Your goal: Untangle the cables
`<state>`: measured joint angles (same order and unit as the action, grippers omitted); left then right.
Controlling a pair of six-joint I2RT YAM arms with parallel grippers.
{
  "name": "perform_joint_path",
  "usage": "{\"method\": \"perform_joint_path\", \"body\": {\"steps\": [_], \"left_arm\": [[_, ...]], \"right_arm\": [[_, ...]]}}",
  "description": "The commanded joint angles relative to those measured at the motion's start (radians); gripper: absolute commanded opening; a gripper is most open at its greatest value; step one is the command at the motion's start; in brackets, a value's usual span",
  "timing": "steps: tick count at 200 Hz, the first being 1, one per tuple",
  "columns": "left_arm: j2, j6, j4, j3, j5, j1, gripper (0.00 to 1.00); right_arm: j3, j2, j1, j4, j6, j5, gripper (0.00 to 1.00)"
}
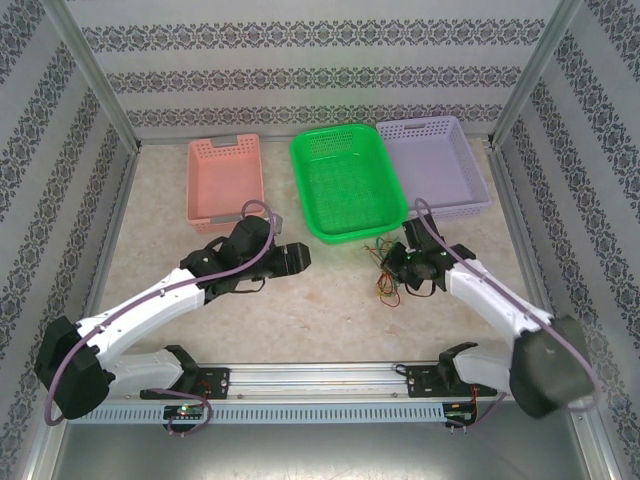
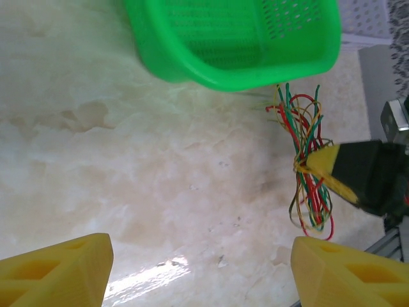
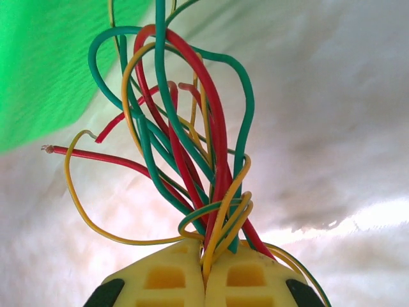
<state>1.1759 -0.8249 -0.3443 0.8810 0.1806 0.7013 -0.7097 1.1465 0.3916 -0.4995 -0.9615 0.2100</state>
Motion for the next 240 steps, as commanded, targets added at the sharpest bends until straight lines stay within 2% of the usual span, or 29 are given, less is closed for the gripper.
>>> {"method": "perform_joint_path", "body": {"steps": [1,17,41,60,73,95,110,124,143,168,196,221,240], "left_arm": [[0.029,-0.046,0.016,0.089,0.036,0.014,0.78],[0.073,-0.123,0.010,0.145,0.051,0.015,0.84],[0.150,-0.228,-0.008,0.212,0.093,0.013,0.85],[0.216,-0.276,-0.202,0.288,0.086,-0.017,0.83],[0.245,-0.301,-0.220,0.288,0.148,-0.048,0.82],[0.269,-0.336,-0.244,0.277,0.176,-0.064,0.78],[0.268,-0.349,-0.222,0.253,0.180,-0.064,0.68],[0.262,-0.356,-0.267,0.237,0.136,-0.065,0.57],[0.219,-0.346,-0.279,0.185,0.048,-0.072,0.32],[0.165,-0.335,-0.231,0.104,0.016,-0.114,0.00],[0.102,-0.299,-0.223,0.063,-0.021,-0.157,0.00],[0.061,-0.292,-0.160,0.029,-0.008,-0.181,0.00],[0.064,-0.290,-0.159,0.037,0.002,-0.186,0.00]], "right_arm": [[-0.032,-0.080,0.088,-0.105,0.132,0.004,0.00],[-0.054,-0.079,0.159,-0.085,0.208,0.038,0.00],[-0.146,0.016,0.255,-0.042,0.330,0.079,0.00],[-0.245,0.120,0.311,-0.021,0.413,0.121,0.00],[-0.305,0.193,0.343,-0.018,0.452,0.143,0.00],[-0.361,0.267,0.378,-0.008,0.482,0.152,0.00],[-0.382,0.296,0.388,0.007,0.477,0.167,0.00],[-0.382,0.294,0.390,0.038,0.469,0.191,0.00],[-0.377,0.282,0.388,0.054,0.471,0.216,0.00],[-0.360,0.265,0.360,0.036,0.483,0.255,0.00],[-0.311,0.236,0.273,0.053,0.440,0.360,0.00],[-0.313,0.264,0.215,0.039,0.395,0.478,0.00],[-0.319,0.261,0.187,0.023,0.344,0.488,0.13]]}}
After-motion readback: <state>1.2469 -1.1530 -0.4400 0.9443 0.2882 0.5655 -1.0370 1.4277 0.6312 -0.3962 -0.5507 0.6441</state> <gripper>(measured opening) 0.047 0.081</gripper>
